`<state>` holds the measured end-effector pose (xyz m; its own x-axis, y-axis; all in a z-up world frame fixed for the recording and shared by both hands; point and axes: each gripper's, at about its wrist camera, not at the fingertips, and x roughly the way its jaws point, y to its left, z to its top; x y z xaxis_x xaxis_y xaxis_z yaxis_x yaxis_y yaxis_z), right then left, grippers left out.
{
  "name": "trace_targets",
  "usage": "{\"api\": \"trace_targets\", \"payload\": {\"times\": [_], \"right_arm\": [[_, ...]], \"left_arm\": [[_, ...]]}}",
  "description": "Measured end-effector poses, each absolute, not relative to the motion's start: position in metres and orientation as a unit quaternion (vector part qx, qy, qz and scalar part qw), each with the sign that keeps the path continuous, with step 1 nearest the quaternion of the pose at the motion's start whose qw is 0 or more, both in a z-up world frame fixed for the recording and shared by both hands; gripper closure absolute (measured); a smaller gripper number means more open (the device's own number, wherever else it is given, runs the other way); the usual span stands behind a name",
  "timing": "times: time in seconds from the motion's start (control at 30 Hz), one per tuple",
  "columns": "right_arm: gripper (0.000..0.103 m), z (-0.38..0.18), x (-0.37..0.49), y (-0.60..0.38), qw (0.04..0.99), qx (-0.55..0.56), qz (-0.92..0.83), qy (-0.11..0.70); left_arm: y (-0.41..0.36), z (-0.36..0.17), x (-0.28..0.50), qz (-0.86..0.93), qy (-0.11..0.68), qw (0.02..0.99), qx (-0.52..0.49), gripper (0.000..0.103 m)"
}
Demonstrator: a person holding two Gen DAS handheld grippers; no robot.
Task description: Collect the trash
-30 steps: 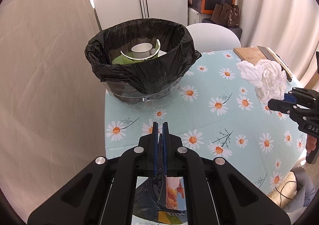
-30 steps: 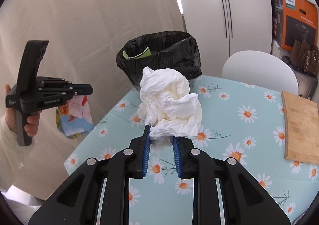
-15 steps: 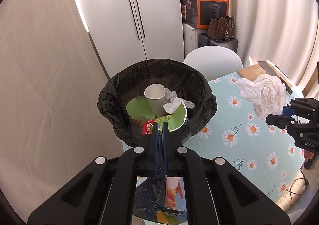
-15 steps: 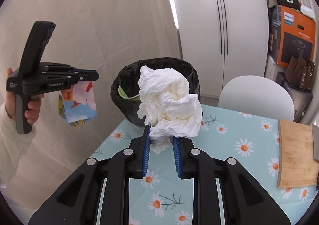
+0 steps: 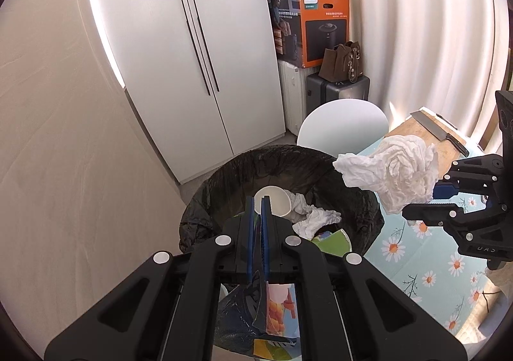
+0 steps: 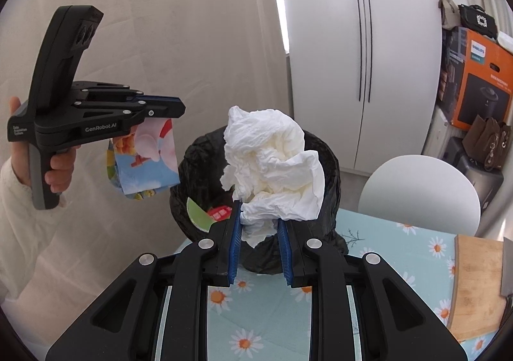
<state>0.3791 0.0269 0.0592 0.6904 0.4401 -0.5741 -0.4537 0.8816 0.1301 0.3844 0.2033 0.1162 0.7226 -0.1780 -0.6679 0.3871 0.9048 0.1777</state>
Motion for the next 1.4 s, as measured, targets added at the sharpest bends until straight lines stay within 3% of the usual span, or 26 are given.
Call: {"api": "trace_targets", "payload": {"times": [0.5,0.83,0.97,1.0,1.03,1.07,1.1,1.13,1.2,1.27,1.4], "right_arm": [[0.083,0.030,0.451,0.060,0.904,-0.030,0.227,0.361],[0.083,0.007,0.477,0.077,0.887,-0.034,0.224,0.402],[0.078,0.003,0.481,0.081,0.888,-0.043,0.216,0.404],[0.073,0.003,0.481,0.081,0.890,-0.043,0.210,0.402],[0.058,0.003,0.478,0.079,0.892,-0.042,0.207,0.399],[0.041,0.005,0.476,0.077,0.895,-0.042,0.204,0.394],[0.036,0.007,0.474,0.075,0.899,-0.046,0.199,0.387],[0.034,0.010,0.470,0.073,0.902,-0.050,0.195,0.381],[0.031,0.014,0.464,0.067,0.906,-0.050,0.190,0.376],[0.021,0.018,0.457,0.060,0.910,-0.052,0.183,0.367],[0.018,0.025,0.439,0.045,0.914,-0.048,0.188,0.356]], "left_arm": [[0.209,0.065,0.468,-0.215,0.362,0.897,0.137,0.098],[0.208,0.024,0.482,-0.231,0.389,0.882,0.133,0.098],[0.210,0.021,0.480,-0.227,0.385,0.883,0.141,0.097],[0.210,0.021,0.479,-0.220,0.382,0.885,0.147,0.090],[0.212,0.022,0.477,-0.218,0.379,0.887,0.150,0.083],[0.214,0.023,0.474,-0.219,0.374,0.889,0.149,0.063],[0.216,0.025,0.471,-0.215,0.370,0.892,0.147,0.038],[0.218,0.028,0.467,-0.210,0.363,0.897,0.142,0.030],[0.224,0.036,0.460,-0.214,0.352,0.904,0.118,0.018],[0.229,0.042,0.451,-0.202,0.342,0.912,0.100,0.005],[0.234,0.052,0.432,-0.171,0.341,0.921,0.082,0.006]]}}
